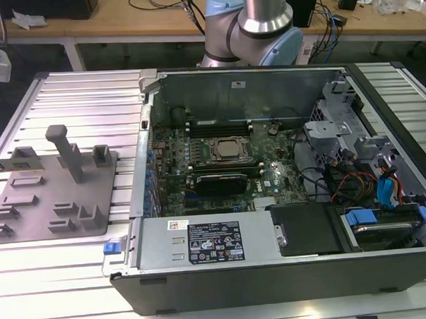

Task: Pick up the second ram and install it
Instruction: 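Pick up the second ram and move it above second insertion slot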

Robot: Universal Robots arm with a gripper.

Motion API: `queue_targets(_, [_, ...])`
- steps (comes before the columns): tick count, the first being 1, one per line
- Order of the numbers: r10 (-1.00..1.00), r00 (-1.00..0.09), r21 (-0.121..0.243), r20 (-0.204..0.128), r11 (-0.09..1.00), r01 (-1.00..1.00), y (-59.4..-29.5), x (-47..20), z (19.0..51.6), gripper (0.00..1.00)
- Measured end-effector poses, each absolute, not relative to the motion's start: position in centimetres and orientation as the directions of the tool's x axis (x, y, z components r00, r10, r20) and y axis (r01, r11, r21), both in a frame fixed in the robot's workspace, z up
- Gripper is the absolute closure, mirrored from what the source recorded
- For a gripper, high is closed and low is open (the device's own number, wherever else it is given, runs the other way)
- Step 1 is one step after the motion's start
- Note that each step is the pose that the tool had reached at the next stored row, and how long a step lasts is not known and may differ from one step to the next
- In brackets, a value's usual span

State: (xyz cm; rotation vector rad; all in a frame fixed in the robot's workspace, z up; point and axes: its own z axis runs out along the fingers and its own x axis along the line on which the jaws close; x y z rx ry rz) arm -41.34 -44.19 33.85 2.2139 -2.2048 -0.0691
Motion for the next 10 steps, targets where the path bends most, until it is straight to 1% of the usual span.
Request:
queue_targets(3, [-1.000, 0.004, 0.043, -0.020, -0.005, -0.999, -44.2, -41.3, 34.5, 0.91])
queue_targets(10, [-1.000, 0.004, 0.043, -0.020, -0.005, -0.999, -44.2, -41.3, 37.4, 0.91])
